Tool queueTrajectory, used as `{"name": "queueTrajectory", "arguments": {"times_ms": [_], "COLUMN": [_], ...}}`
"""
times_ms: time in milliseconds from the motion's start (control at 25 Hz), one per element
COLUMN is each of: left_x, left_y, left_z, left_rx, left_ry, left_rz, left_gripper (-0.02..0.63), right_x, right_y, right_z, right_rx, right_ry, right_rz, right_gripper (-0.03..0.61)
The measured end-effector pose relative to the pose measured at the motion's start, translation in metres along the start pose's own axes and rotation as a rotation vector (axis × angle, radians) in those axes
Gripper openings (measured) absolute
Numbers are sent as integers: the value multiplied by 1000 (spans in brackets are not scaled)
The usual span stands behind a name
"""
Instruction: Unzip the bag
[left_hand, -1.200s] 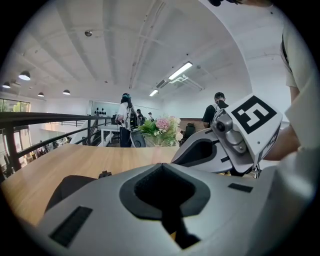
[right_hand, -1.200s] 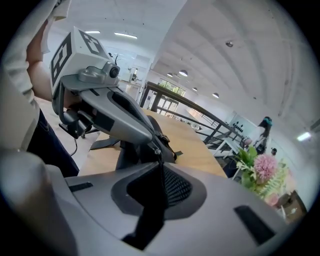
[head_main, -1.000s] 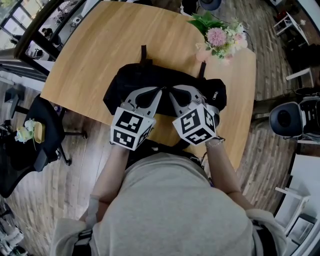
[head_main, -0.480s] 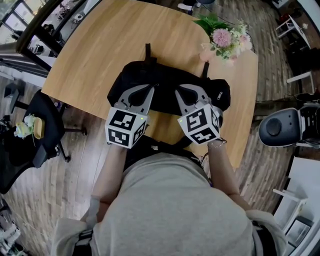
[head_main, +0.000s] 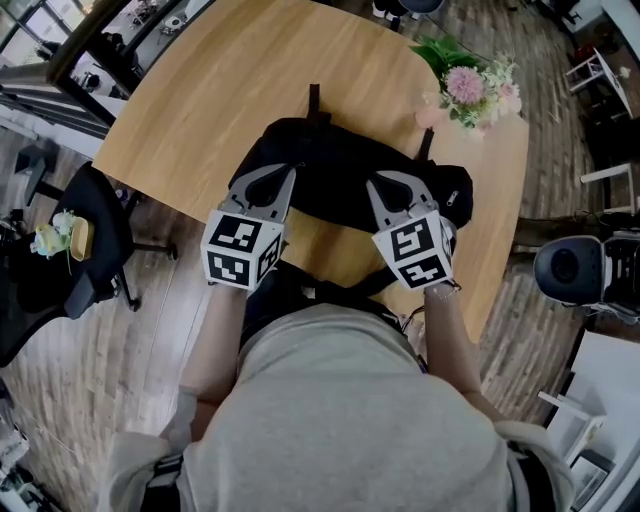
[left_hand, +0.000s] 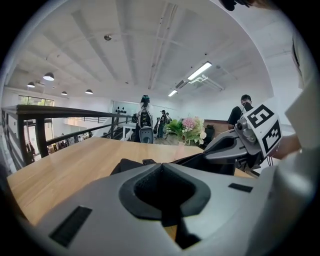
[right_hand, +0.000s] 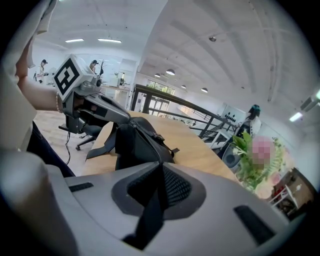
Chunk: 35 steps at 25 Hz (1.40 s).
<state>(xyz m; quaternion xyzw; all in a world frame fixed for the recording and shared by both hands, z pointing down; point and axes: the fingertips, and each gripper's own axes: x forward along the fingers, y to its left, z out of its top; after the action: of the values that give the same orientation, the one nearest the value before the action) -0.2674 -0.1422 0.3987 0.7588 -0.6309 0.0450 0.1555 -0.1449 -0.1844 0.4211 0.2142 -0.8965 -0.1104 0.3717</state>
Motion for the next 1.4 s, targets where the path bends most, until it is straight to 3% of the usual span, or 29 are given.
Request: {"name": "queueTrajectory", "arguments": {"times_ms": [400, 800, 1400], "left_x": [-11, -8, -9], "left_y": [35, 43, 28], "left_z": [-4, -14, -13], "left_rx": [-19, -103, -36], "left_ry": [8, 37, 70], "left_rz": [82, 82, 99], "left_gripper": [21, 25, 25], "right_x": [1, 4, 1], "right_y": [-2, -1, 3], "right_z": [-2, -3, -5], "right_rx": [24, 24, 40], "right_ry": [-6, -10, -10], "right_rz": [6, 10, 1], "right_gripper": [29, 41, 77]}}
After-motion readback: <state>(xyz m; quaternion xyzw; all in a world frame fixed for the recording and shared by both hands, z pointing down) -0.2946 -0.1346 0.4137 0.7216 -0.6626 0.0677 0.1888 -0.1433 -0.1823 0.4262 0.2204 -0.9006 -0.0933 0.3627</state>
